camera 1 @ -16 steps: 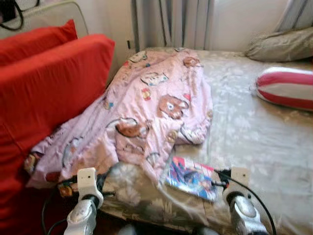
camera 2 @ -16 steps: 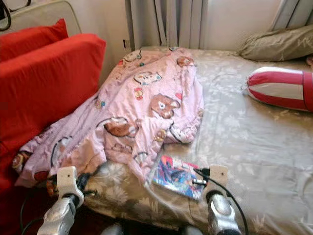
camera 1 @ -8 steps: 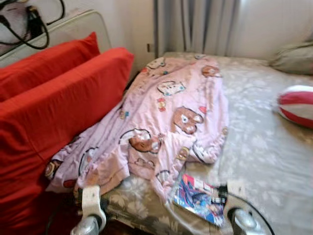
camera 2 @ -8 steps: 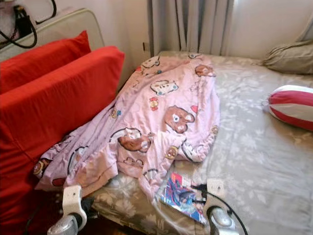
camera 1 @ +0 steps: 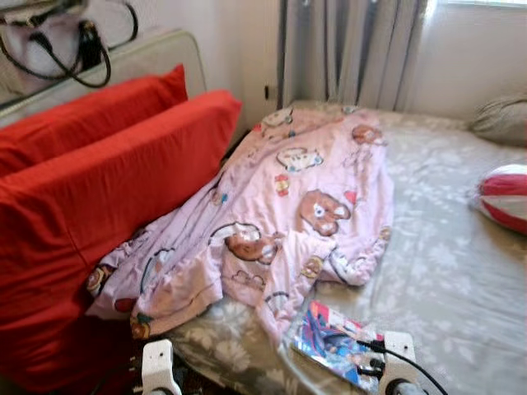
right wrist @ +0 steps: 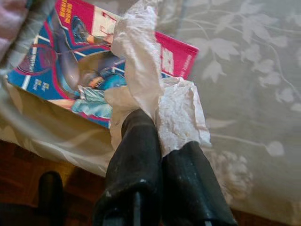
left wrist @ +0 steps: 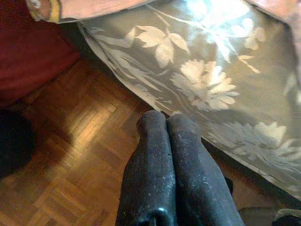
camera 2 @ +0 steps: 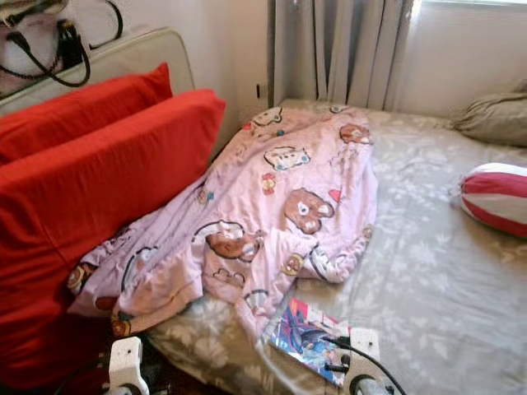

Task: Clean up the room

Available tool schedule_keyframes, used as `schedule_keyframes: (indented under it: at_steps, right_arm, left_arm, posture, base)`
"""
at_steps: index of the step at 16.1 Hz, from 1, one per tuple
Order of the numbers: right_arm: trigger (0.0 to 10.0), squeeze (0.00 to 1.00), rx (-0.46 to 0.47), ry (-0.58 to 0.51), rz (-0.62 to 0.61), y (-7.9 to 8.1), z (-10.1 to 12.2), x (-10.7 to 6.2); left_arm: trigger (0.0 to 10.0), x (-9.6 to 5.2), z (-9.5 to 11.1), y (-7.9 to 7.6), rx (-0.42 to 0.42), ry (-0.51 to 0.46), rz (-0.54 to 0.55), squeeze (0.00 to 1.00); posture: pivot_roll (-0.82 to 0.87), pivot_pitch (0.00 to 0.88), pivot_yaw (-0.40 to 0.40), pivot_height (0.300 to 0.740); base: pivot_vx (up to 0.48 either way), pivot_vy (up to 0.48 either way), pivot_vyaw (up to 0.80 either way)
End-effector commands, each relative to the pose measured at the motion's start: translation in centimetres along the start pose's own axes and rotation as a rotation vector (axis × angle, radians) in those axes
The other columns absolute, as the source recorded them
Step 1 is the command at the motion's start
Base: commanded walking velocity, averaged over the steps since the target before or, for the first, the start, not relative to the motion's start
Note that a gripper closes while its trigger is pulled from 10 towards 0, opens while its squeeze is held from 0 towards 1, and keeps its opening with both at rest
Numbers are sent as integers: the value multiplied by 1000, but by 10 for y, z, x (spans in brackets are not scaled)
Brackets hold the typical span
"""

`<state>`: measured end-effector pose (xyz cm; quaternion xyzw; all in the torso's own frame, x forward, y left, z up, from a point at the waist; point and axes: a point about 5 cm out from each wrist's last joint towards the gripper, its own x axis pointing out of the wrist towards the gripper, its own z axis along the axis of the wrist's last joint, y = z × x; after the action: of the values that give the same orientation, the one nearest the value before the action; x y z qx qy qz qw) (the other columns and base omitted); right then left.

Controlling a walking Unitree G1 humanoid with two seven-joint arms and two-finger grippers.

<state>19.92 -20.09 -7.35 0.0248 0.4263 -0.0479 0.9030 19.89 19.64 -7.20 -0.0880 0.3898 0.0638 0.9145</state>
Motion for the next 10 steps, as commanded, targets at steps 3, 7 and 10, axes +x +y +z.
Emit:
schedule_keyframes:
  at_steps: [3, 7, 10]
  right_arm:
    - [10000, 0, -62, 23, 11, -1, -4, -1]
    - [10000, 0, -62, 54, -5, -16, -14, -5]
    - [10000, 0, -61, 73, -20, -25, -20, -7]
  left_arm:
    - [10000, -3, -11, 2, -12, 33, 15, 0]
    - [10000, -5, -17, 6, -20, 50, 27, 0]
    - [10000, -5, -17, 6, -23, 47, 32, 0]
  posture:
    - [49, 0, 10, 740]
    - [40, 0, 19, 740]
    - [41, 0, 23, 740]
  base:
    - [0, 0, 267]
    - [0, 0, 800]
    - [0, 0, 800]
